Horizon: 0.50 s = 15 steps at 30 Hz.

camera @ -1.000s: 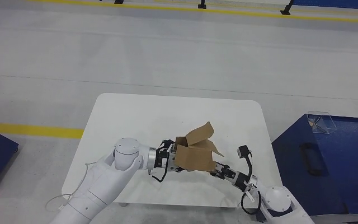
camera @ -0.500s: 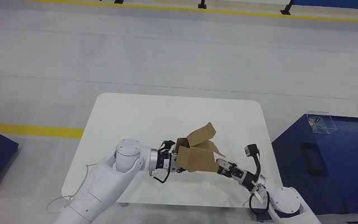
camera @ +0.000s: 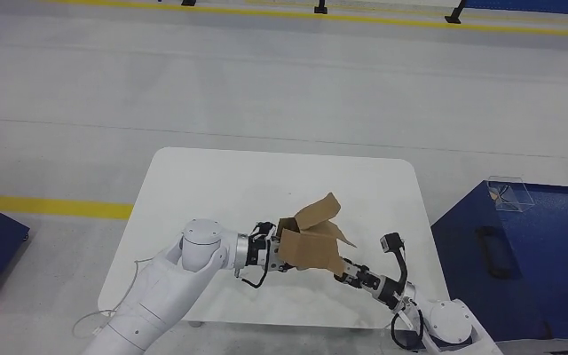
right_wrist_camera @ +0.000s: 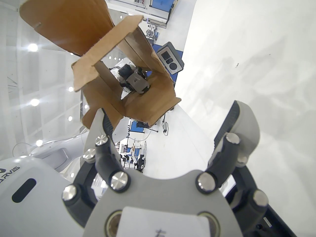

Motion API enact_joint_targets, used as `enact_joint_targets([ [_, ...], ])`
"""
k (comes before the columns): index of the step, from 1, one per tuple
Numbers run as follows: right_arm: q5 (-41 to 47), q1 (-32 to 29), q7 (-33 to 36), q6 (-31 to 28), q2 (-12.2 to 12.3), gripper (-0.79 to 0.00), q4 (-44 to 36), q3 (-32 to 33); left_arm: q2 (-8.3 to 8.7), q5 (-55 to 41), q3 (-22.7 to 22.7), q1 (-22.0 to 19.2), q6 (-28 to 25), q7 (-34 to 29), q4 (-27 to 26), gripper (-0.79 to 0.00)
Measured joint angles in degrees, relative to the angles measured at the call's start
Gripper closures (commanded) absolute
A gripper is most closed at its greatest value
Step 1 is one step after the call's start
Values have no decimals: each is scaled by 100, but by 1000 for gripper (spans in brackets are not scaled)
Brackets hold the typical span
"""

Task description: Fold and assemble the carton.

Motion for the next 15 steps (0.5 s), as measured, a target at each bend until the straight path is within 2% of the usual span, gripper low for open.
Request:
enact_joint_targets([
  [15,36,77,-182,29,-29,-785,156,-39,38,116,-78,112,-97,-59,-62,0],
])
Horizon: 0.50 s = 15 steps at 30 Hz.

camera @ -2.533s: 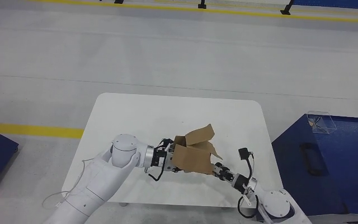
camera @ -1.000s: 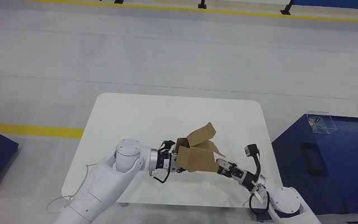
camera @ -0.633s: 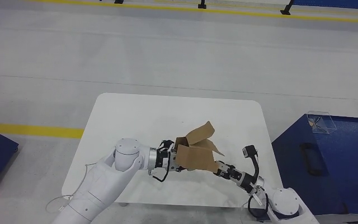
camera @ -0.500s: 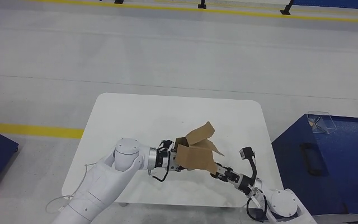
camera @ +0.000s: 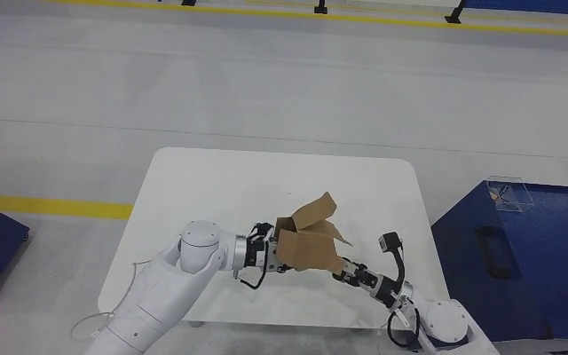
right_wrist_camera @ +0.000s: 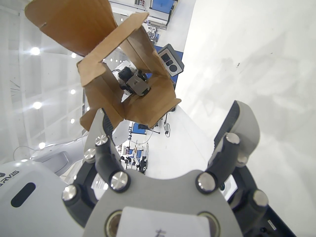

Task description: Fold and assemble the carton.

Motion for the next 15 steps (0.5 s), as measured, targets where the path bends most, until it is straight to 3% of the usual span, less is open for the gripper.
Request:
enact_joint_targets([
  [15,-310,109,-285,308,-28,-785,191,-41,76,203,-59,181,-170,-296,-278,0],
])
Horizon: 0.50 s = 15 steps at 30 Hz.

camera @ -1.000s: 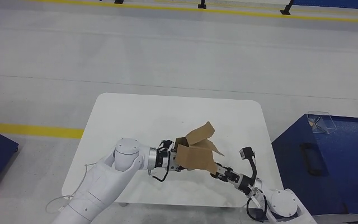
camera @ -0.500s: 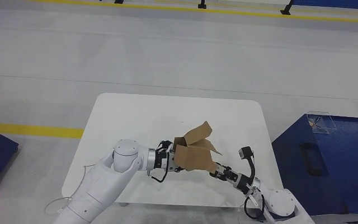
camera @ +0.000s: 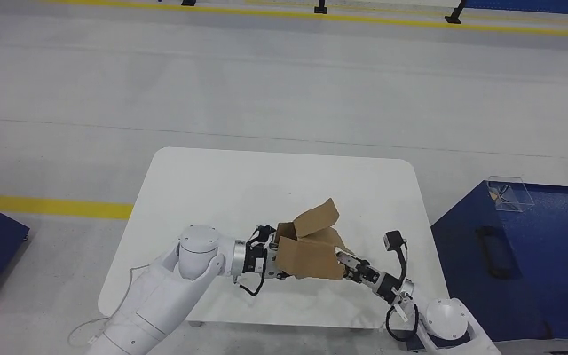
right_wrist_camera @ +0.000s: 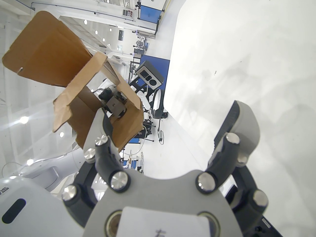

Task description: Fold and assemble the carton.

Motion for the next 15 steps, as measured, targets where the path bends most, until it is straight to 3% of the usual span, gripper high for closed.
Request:
enact_joint_targets([
  [15,-422,429,-262,182,-96,-785,277,-411,42,200,58,108,-129,-225,-271,0],
])
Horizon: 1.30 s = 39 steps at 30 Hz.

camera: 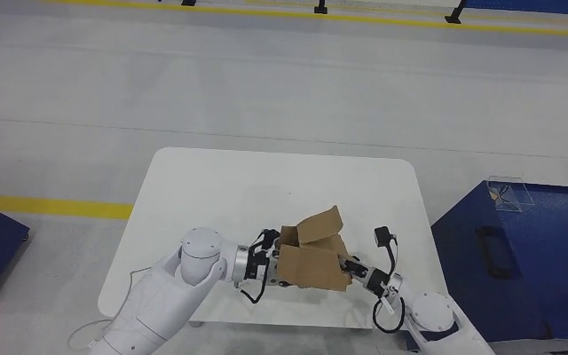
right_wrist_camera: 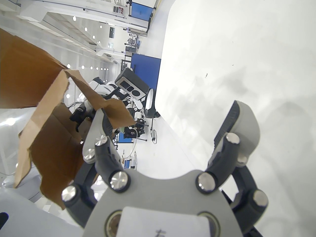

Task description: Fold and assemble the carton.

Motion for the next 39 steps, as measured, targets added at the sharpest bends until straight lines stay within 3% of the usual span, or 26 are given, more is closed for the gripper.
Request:
enact_joint_targets([
  [20,76,32,152,13,-25,-785,-73,-15,-23,-14,67,-56,-71,22,26,0],
  [39,420,-210,162,-78,42,-785,-124,608,-10,-34,-7,-22,-151,76,64,0],
])
